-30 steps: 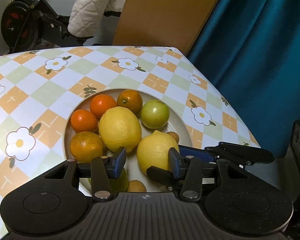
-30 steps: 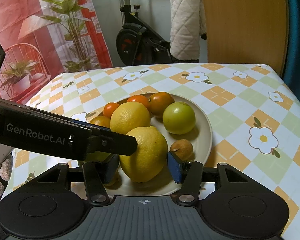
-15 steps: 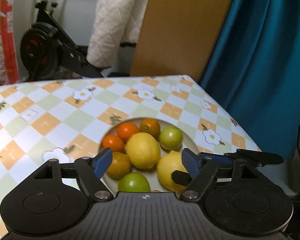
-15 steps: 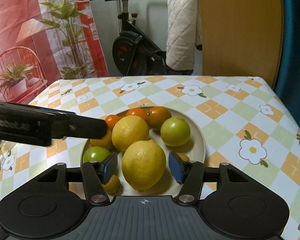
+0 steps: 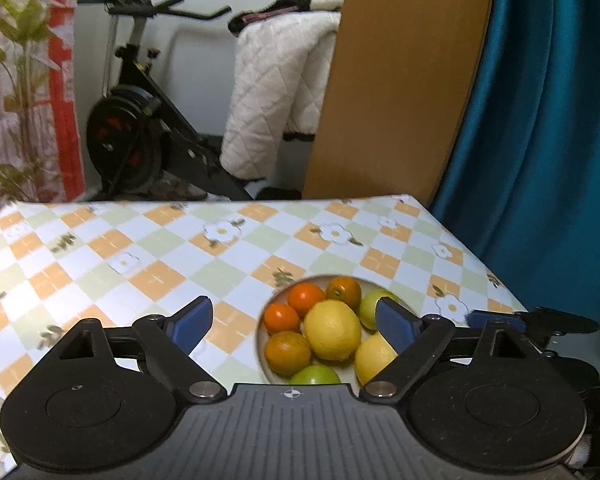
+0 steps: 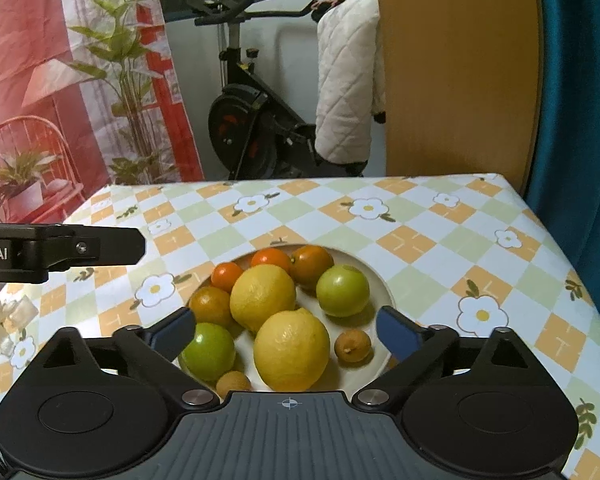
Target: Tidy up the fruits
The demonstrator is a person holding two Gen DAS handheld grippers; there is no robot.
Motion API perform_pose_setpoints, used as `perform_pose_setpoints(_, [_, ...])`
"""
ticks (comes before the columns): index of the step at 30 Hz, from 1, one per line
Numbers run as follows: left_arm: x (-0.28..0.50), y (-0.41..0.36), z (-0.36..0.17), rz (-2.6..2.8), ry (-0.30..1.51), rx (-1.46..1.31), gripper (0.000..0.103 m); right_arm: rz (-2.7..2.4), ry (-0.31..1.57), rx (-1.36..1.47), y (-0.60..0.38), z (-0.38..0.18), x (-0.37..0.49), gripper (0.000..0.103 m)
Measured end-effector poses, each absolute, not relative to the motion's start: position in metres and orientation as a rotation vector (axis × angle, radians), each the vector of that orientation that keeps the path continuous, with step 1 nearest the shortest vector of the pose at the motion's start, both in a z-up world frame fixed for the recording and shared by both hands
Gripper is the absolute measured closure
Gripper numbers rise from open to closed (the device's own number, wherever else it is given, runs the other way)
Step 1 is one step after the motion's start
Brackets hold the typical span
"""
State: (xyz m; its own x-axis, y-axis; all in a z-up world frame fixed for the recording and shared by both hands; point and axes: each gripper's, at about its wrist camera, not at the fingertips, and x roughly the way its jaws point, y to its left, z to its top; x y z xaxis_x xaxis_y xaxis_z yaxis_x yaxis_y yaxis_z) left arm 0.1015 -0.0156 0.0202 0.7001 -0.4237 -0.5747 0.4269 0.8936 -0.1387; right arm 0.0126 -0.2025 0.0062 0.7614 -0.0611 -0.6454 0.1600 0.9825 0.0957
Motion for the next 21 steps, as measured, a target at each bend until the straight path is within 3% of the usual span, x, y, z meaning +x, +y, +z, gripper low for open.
perform_pose_setpoints(21, [0.074, 0.004, 0.076, -0.3, 0.47, 0.05, 0.008, -0.148, 0.647, 0.106, -0.177, 0.058, 0.007, 0.0])
